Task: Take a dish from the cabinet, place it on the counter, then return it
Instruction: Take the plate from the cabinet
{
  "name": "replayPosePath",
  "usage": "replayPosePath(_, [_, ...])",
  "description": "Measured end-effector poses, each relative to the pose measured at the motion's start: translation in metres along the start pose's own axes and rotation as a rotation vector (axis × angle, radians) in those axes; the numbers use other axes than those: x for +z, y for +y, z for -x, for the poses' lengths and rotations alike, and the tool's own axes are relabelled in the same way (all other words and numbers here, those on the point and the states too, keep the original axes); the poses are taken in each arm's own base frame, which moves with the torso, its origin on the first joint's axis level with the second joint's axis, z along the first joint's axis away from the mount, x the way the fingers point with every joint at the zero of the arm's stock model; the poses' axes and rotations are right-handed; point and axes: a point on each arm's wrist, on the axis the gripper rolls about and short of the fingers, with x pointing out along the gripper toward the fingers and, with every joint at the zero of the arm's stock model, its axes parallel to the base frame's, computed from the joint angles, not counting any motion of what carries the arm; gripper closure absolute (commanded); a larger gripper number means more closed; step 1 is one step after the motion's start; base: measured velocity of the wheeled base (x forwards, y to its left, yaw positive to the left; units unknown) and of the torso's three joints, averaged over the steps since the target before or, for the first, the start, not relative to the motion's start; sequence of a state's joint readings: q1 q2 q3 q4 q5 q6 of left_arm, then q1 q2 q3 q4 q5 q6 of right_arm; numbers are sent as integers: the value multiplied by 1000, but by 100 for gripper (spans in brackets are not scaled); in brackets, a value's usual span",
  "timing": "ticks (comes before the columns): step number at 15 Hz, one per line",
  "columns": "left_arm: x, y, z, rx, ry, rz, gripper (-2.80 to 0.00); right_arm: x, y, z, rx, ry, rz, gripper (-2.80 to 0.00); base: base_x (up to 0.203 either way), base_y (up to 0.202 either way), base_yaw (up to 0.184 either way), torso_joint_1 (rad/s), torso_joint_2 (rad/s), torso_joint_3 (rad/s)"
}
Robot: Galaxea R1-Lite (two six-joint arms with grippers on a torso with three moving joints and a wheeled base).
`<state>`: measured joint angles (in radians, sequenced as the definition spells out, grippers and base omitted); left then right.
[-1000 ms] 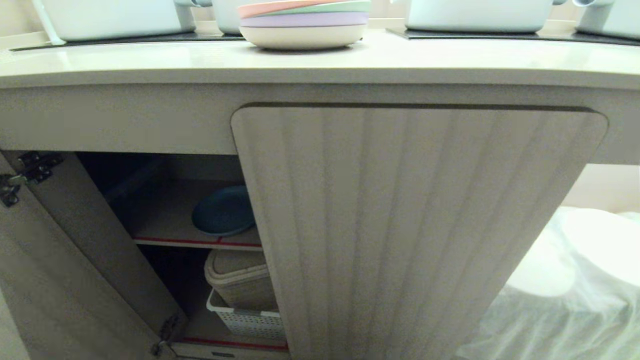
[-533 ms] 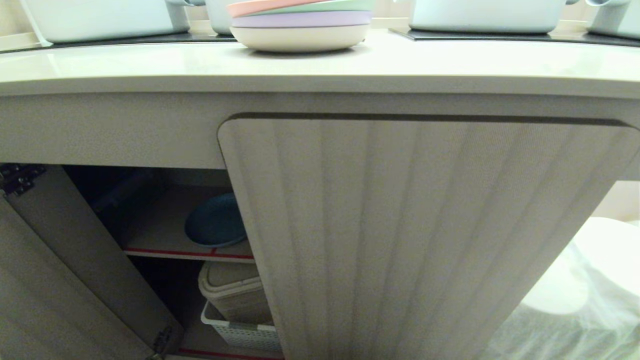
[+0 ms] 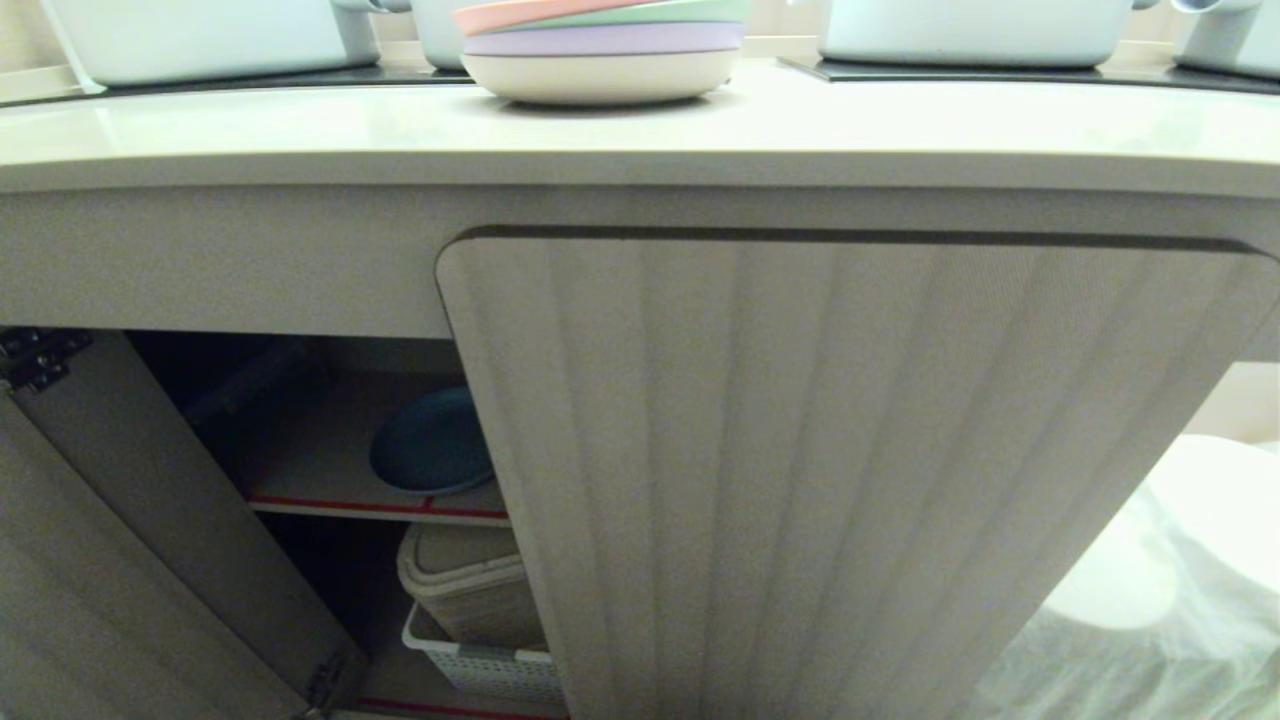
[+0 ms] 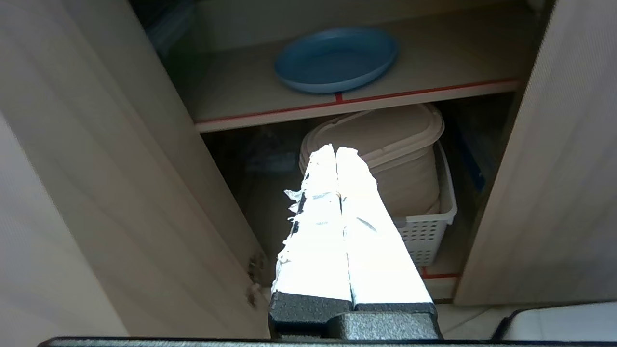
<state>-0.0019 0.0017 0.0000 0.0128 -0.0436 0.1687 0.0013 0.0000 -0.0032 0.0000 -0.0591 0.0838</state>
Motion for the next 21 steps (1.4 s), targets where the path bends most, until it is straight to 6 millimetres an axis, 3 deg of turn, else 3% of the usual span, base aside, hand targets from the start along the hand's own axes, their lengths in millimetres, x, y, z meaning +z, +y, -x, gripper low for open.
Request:
replayPosePath(10, [10,0,2,-56,-48,-8,0,0,0,0,-1,0,-1,0,0,0,0,0,0,0])
replayPosePath(14, [22,-3,9,-284,-89,9,0,0,0,0,0,0,0,0,0,0,0,0,0,0])
replayPosePath(21, [30,-5,15,-414,-15,65,0,0,0,0,0,0,0,0,0,0,0,0,0,0])
